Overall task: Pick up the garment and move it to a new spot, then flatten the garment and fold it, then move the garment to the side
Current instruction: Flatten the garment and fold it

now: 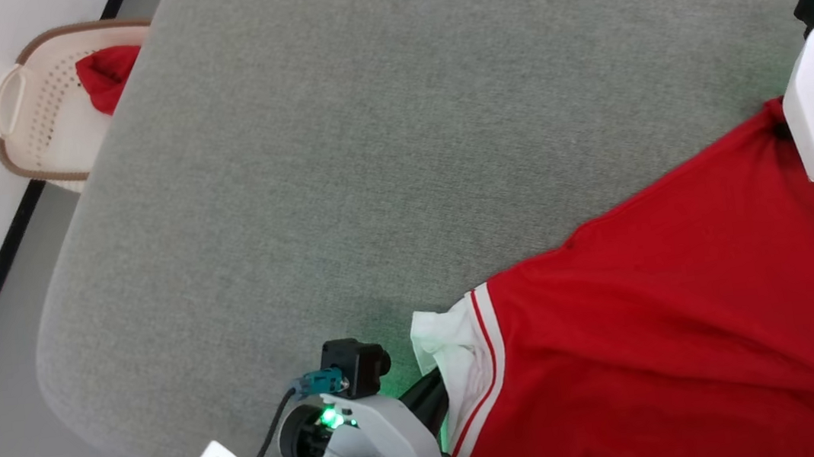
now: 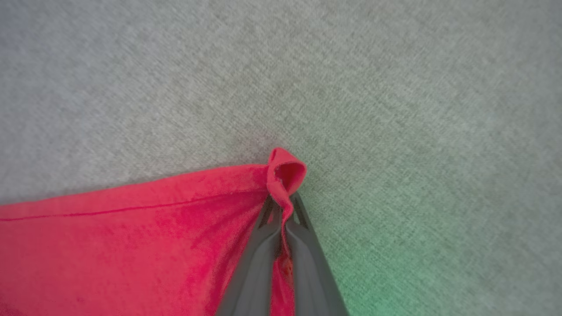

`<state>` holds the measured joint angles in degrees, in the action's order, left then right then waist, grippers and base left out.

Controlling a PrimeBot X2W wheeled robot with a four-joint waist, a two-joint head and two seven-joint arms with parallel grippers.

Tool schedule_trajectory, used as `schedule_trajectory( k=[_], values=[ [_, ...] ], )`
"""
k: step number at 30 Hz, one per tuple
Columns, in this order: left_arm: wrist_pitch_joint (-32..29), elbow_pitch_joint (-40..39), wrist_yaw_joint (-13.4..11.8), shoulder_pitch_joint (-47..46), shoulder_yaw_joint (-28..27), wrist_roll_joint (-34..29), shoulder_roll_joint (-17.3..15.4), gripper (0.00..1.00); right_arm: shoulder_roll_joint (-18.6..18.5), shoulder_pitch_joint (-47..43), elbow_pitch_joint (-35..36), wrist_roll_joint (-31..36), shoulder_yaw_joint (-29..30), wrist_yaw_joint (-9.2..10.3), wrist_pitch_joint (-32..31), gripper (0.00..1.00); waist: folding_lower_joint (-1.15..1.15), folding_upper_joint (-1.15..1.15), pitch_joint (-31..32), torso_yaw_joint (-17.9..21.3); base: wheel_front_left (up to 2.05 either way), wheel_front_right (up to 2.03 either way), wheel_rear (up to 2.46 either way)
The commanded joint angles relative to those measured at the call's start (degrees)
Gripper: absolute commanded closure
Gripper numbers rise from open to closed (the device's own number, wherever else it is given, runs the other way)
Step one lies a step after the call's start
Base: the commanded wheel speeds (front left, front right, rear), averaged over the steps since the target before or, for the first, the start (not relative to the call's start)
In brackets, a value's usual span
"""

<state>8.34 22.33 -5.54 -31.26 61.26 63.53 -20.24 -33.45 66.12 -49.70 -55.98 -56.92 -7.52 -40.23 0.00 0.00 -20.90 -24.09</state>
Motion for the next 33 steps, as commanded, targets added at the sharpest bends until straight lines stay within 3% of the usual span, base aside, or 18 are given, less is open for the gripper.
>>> schedule_trajectory(
  k=[1, 9, 20, 25, 33],
  values=[
    [-1.0, 2.3, -0.9, 1.4, 0.0, 0.5, -1.9, 1.00, 0.1, -3.5, -1.8, -0.4, -1.9, 0.06, -0.7, 1.00, 0.00, 0.00, 0.6, 0.8, 0.00, 0.00, 0.00],
    [-3.8, -0.5, -1.1, -0.3, -1.1, 1.7, -5.7, 1.00, 0.9, 0.0, 0.2, -2.5, -2.6, 0.06, 2.1, 1.00, 0.00, 0.00, 3.2, 3.9, 0.00, 0.00, 0.00],
    [-15.6, -11.8, -4.0, -9.2, -1.9, -1.2, -19.3, 1.00, -0.2, 3.8, 4.9, -5.4, -4.0, 0.06, 8.7, 1.00, 0.00, 0.00, 9.2, 9.6, 0.00, 0.00, 0.00],
    [-21.4, -12.9, -2.4, -16.6, -2.5, -3.1, -24.0, 1.00, -0.2, 5.3, 5.7, -5.7, -3.5, 0.06, 13.3, 1.00, 0.00, 0.00, 12.1, 12.0, 0.00, 0.00, 0.00],
    [-27.4, -6.7, 2.2, -31.1, -4.1, -6.2, -23.4, 1.00, 1.0, 9.0, 4.3, -5.0, -2.5, 0.06, 20.0, 1.00, 0.00, 0.00, 16.2, 16.1, 0.00, 0.00, 0.00]
  ],
)
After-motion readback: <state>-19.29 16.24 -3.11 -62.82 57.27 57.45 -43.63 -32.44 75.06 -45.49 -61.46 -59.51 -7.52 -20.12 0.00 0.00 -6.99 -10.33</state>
